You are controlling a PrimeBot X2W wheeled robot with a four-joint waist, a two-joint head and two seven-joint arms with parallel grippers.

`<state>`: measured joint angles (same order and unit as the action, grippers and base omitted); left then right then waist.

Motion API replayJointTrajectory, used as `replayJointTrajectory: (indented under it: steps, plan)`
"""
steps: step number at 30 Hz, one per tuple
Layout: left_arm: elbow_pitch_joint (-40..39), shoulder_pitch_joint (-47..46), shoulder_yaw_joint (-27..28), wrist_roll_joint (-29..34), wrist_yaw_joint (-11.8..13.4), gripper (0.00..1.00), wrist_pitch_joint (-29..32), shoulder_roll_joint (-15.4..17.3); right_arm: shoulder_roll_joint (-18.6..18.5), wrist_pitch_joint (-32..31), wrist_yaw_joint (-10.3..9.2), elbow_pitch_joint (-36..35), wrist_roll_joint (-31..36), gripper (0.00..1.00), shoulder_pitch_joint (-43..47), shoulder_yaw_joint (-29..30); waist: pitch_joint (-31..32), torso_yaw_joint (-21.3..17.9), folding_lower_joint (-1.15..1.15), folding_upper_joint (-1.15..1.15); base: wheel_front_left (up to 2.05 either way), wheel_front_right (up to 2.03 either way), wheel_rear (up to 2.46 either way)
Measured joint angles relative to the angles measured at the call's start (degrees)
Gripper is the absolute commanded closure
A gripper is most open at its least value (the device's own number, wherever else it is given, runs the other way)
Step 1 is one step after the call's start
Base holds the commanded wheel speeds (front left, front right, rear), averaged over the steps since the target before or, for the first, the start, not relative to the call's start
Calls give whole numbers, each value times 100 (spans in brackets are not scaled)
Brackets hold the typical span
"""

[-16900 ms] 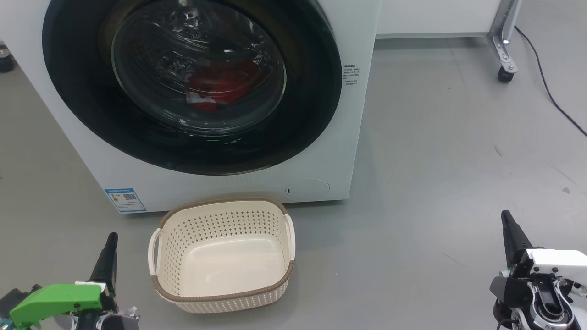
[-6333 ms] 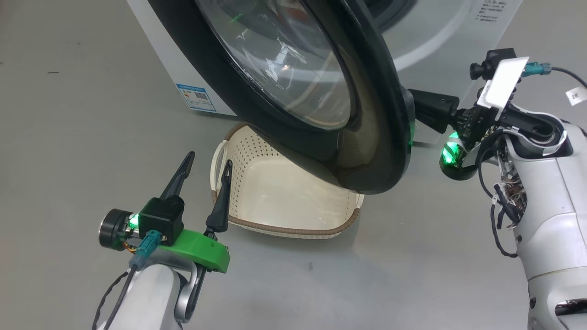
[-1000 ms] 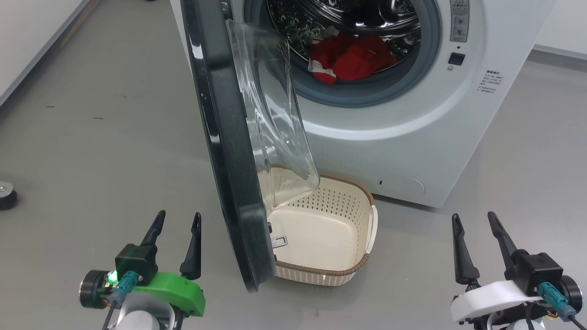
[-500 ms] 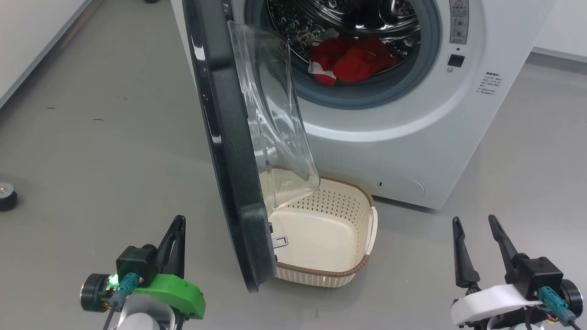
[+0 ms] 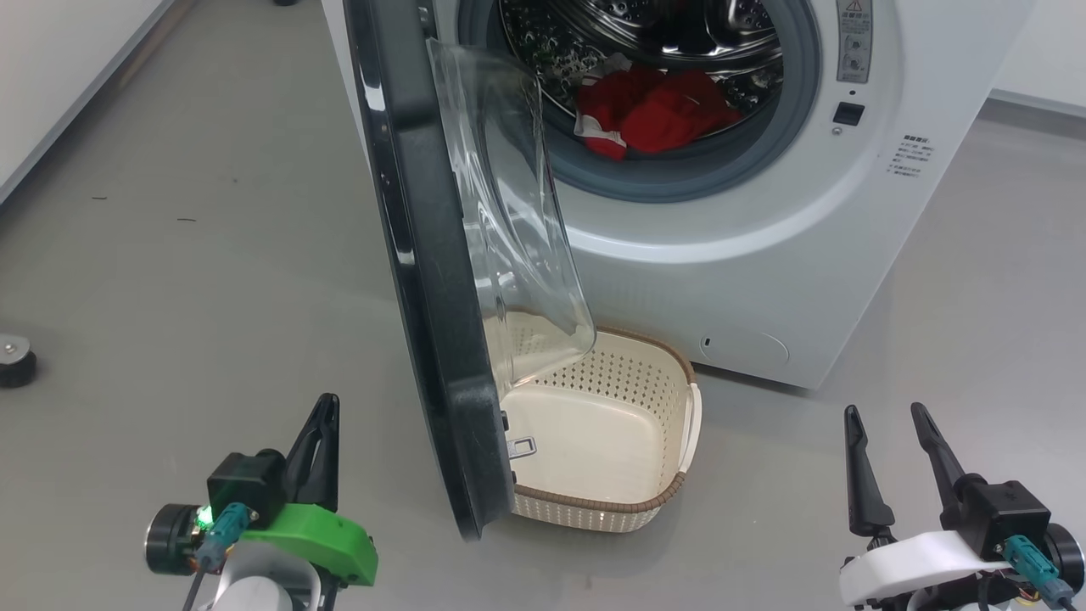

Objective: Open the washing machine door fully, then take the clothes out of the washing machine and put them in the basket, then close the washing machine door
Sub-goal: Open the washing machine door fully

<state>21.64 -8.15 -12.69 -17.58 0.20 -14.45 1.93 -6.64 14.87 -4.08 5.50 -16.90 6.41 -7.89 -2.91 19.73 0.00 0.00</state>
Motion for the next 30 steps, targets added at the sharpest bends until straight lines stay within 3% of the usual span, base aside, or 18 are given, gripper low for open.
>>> replayJointTrajectory:
  steps: [13, 22, 30]
  plan:
    - [-780, -6, 274, -30, 110, 100, 0, 0, 86, 0, 149, 14, 152, 0, -1, 148, 27, 65, 0, 0, 0, 0, 0]
    - [-2464, -318, 339, 377, 159, 100, -27, 1, 124, 0, 226, 64, 202, 0, -2, 258, 57, 171, 0, 0, 0, 0, 0]
    - [-3982, -543, -293, 471, -60, 100, -33, 3, 160, 0, 302, 104, 272, 0, -2, 305, 66, 228, 0, 0, 0, 0, 0]
